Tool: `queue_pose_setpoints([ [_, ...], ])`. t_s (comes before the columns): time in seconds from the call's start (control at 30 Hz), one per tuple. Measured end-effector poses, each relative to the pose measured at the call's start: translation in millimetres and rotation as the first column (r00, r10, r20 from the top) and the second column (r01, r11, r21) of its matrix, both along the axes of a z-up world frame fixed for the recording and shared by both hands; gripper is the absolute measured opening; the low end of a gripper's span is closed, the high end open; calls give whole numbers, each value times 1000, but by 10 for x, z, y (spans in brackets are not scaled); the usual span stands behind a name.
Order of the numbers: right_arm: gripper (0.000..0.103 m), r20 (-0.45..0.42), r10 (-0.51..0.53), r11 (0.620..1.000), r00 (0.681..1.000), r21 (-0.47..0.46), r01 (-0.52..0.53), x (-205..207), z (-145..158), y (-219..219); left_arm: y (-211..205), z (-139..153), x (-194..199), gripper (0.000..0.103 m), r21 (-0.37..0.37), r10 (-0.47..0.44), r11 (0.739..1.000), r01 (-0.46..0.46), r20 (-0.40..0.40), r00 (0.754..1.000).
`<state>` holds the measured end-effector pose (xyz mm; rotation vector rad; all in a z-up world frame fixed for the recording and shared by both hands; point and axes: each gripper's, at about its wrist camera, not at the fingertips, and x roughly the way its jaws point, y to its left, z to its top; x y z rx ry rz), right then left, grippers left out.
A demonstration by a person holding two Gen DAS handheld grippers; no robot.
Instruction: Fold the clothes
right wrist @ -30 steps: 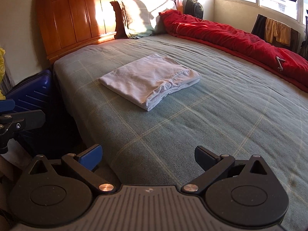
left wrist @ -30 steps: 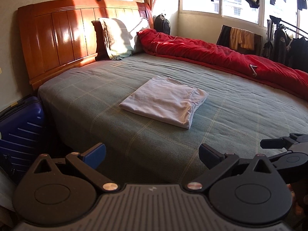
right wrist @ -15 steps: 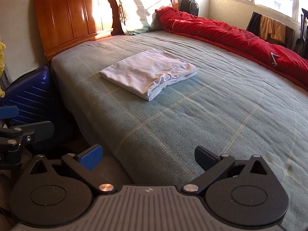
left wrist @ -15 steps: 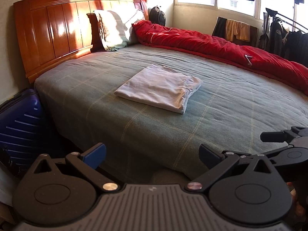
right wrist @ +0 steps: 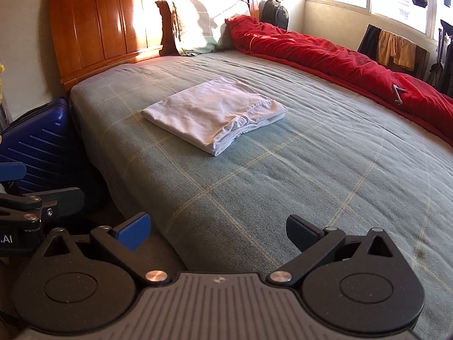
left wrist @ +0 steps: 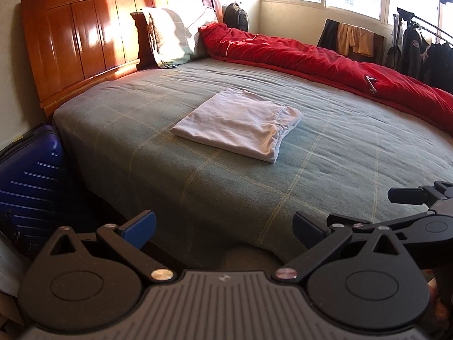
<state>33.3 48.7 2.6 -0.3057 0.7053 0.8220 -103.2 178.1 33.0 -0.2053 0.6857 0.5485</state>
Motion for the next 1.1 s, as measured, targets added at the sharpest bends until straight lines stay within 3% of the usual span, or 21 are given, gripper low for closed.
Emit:
queue_pose_setpoints([
  [1.1,103,-15,-19,1000,1000,-4,19,37,-17,12,-17,-3,12,102,-11,-13,1000,13,2,1000],
])
